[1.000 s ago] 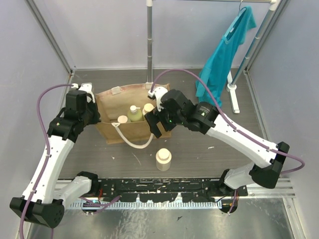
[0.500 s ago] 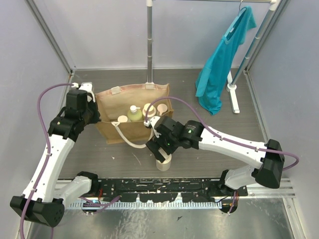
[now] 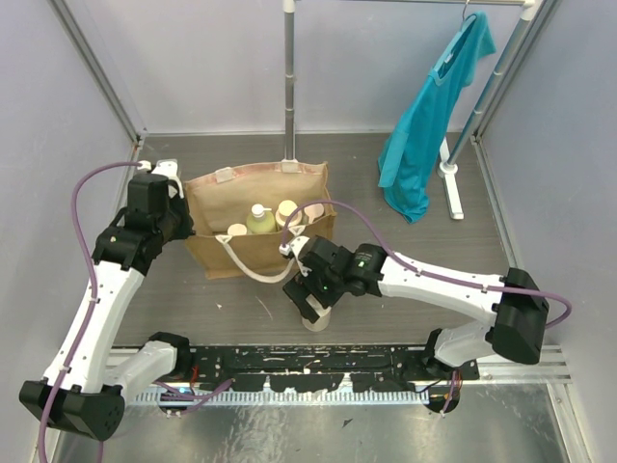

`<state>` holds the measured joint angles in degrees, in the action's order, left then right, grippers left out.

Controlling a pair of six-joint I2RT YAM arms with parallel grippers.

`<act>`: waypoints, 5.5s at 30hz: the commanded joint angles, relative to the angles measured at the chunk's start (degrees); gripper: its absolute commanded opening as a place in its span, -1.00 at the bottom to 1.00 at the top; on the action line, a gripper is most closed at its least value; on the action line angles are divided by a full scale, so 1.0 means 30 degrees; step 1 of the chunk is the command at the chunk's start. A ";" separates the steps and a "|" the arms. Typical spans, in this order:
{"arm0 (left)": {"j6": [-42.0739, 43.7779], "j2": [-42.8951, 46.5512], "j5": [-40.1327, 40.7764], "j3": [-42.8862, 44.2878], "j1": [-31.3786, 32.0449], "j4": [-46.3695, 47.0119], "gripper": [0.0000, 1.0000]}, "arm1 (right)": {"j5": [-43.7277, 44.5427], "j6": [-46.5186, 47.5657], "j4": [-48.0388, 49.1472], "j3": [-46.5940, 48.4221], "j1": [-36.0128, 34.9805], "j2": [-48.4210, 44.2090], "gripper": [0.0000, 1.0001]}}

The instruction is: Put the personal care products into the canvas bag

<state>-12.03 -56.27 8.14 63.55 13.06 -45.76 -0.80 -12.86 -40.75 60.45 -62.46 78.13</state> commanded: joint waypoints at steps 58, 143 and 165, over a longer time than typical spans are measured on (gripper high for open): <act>0.0061 0.1076 0.0393 0.0007 -0.0062 0.0369 -0.95 | -0.1288 -0.0297 -0.4716 2.0366 0.0993 0.2685 -0.97; -0.0261 0.1303 0.0149 -0.0151 -0.0050 0.0598 -0.95 | 0.0236 0.1371 -0.8593 2.5032 0.2486 1.5398 -0.99; -0.0247 0.1230 0.0163 -0.0148 -0.0047 0.0604 -0.95 | -0.0509 0.1466 -0.8593 2.5296 0.2487 1.7905 -0.99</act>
<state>-13.17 -53.10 7.55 61.71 13.17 -46.15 -0.36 -8.69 -71.13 134.26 -54.94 131.76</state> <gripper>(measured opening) 0.040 0.751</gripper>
